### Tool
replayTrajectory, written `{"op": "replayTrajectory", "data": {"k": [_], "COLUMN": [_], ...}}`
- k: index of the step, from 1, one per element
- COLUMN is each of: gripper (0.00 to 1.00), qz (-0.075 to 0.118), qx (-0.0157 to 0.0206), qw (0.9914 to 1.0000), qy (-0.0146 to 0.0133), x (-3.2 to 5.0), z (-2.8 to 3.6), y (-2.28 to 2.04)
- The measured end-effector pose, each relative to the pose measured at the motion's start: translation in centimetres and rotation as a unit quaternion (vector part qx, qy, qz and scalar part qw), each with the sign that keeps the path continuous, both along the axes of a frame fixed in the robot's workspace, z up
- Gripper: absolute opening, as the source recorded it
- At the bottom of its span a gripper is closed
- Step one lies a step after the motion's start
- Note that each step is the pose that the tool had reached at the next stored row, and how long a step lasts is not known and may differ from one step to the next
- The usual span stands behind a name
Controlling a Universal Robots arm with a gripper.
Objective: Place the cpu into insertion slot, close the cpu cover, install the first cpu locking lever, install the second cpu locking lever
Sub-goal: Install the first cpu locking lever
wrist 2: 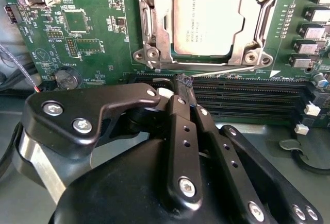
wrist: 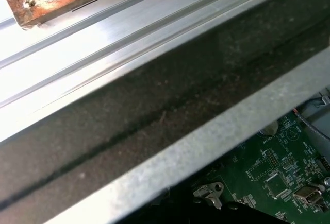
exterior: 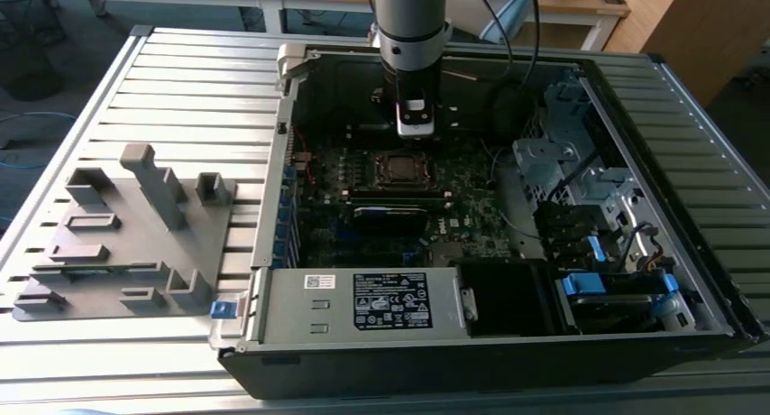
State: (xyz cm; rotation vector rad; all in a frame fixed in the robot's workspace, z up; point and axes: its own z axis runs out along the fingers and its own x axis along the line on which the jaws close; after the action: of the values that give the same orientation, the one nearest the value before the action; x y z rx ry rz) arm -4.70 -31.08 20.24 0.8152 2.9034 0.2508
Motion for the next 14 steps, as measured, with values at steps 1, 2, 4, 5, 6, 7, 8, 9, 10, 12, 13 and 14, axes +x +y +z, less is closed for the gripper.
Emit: {"op": "replayTrajectory", "data": {"k": [1,2,4,5,6,7,8,9,10,12,13,14], "gripper": [0.11,0.11,0.11,0.11,0.11,0.11,0.11,0.11,0.11,0.11,0.11,0.11], "qz": [0.000,0.000,0.000,0.000,0.000,0.000,0.000,0.000,0.000,0.000,0.000,0.000], "qx": [-0.0001,-0.0004,-0.0023,-0.0031,-0.0032,-0.0032,-0.0033,-0.0034,-0.0034,-0.0033,-0.0031,-0.0030], "qw": [1.00000,1.00000,1.00000,1.00000,0.99999,0.99999,0.99999,0.99999,0.99999,0.99999,1.00000,1.00000], "qy": [0.0000,-0.0001,-0.0001,-0.0001,-0.0002,-0.0004,-0.0004,-0.0004,-0.0004,-0.0004,-0.0004,-0.0004], "x": [0.00,0.01,0.11,0.16,0.18,0.19,0.19,0.19,0.19,0.19,0.17,0.13], "z": [-0.01,-0.01,-0.02,-0.02,-0.05,-0.10,-0.13,-0.13,-0.12,-0.13,-0.13,-0.13], "y": [0.00,0.00,-0.04,-0.06,-0.08,-0.09,-0.09,-0.09,-0.09,-0.09,-0.09,-0.09]}}
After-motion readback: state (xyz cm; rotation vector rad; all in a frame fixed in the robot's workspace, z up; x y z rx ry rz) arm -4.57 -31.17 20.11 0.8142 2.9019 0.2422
